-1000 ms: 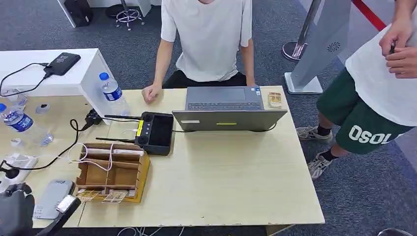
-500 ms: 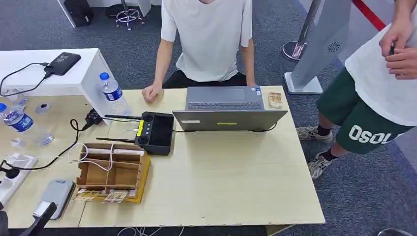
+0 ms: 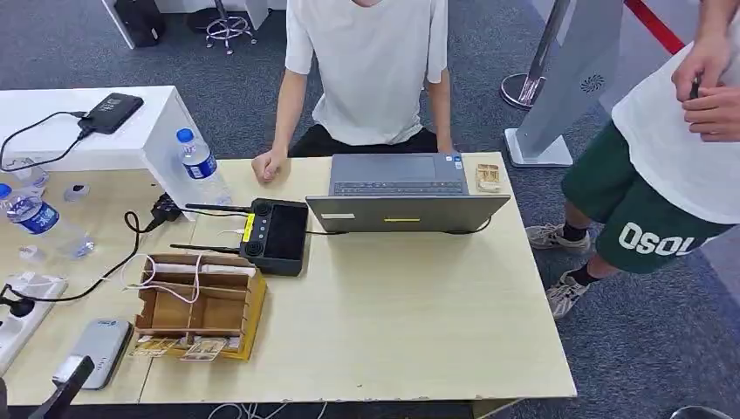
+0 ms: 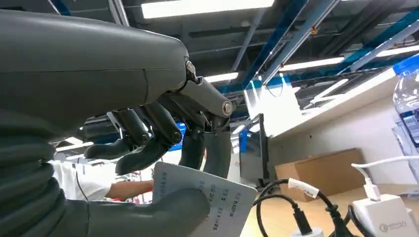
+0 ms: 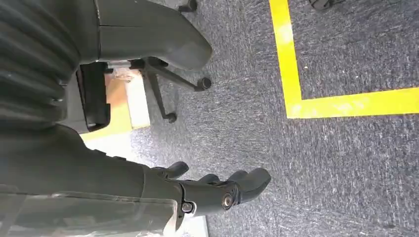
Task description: Pass the card to the sensor for recognition and then transmit it.
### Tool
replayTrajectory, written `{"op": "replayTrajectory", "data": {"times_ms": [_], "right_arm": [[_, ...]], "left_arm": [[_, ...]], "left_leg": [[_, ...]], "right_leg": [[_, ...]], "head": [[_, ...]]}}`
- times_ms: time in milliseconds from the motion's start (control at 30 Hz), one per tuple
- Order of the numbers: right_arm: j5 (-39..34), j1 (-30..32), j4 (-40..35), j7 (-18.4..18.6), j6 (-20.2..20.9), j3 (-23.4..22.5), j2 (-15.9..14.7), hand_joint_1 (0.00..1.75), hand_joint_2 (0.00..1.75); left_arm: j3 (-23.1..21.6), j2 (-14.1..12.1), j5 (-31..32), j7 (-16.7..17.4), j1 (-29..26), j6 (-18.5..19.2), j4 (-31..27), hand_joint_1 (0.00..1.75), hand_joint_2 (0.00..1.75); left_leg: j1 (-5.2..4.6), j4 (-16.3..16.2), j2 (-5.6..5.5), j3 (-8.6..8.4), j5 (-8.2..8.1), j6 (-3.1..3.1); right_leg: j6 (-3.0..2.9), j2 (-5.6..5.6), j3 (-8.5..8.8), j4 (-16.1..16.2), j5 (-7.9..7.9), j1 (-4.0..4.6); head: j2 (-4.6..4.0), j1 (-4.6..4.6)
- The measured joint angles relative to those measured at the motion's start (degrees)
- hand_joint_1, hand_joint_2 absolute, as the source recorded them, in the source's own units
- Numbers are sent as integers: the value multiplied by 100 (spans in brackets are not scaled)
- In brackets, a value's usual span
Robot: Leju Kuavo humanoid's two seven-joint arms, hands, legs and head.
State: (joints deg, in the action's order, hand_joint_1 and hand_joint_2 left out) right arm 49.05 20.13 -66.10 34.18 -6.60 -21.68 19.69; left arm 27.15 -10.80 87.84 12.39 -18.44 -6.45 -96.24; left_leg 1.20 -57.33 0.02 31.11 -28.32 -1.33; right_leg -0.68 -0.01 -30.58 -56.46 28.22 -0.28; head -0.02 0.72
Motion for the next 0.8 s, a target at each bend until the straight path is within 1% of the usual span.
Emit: {"op": "replayTrajectory", "data": {"times_ms": [333, 533, 800], "right_arm": [[-7, 4, -15, 0, 0, 20, 0, 0, 175], [-7, 10, -17, 2, 0, 90, 0, 0, 175], [-9, 26, -66, 4, 39, 118, 0, 0, 175]], "left_arm": [[-617, -188, 0, 328, 156, 96, 26, 175, 175], [-893, -256, 0, 409, 201, 125, 55, 175, 175], [-1620, -416, 0, 790, 304, 256, 166, 175, 175]], "left_leg": [[0, -6, 1, 2, 0, 0], [0, -7, 2, 1, 0, 0], [0, -8, 3, 1, 0, 0]], "right_leg": [[0, 2, 3, 0, -1, 0], [1, 6, -1, 0, -1, 0], [1, 7, 2, 0, -2, -1]], "head": [[0, 0], [0, 2], [0, 2]]}}
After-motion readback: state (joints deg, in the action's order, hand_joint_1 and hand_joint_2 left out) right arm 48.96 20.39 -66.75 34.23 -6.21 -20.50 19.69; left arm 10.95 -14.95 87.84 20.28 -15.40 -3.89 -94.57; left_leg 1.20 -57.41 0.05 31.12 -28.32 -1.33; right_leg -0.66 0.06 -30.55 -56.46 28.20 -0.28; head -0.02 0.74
